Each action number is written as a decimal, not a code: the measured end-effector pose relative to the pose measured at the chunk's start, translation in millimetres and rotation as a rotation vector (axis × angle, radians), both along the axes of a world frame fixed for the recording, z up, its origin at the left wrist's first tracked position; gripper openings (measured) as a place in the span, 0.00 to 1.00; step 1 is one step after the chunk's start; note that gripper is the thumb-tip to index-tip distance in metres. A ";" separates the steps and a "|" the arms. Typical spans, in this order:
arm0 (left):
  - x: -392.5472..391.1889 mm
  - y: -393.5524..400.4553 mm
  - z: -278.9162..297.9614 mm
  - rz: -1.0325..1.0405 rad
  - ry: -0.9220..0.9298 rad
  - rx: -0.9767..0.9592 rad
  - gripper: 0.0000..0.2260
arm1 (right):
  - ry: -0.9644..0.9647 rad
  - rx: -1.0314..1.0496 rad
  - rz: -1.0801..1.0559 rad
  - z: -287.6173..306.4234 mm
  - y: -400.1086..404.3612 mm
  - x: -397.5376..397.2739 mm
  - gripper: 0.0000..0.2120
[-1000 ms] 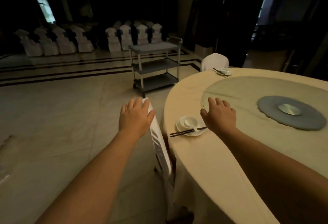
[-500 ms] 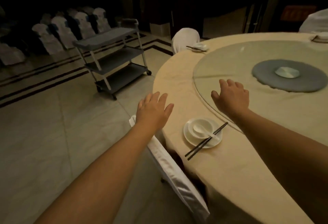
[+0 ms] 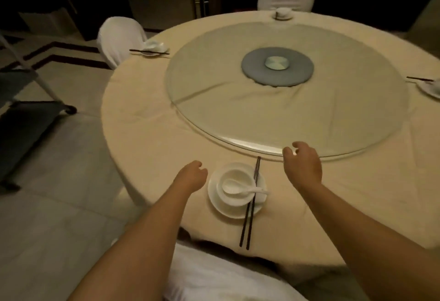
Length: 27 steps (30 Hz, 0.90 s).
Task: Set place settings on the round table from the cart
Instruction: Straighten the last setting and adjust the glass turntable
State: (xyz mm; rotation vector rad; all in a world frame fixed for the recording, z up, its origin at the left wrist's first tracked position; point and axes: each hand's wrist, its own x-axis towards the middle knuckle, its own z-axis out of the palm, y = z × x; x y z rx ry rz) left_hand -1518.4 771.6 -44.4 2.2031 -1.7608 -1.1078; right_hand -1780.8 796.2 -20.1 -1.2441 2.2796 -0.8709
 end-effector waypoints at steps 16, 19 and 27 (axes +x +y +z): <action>7.7 -5.1 -87.5 0.220 0.521 0.122 0.15 | -0.866 0.313 -0.378 -98.1 68.5 57.7 0.09; 7.5 -3.9 -91.9 0.255 0.557 0.130 0.15 | -0.822 0.292 -0.343 -98.4 67.2 60.9 0.08; 6.5 3.1 -85.3 0.324 0.665 0.146 0.13 | -0.729 0.313 -0.307 -110.3 71.8 60.8 0.15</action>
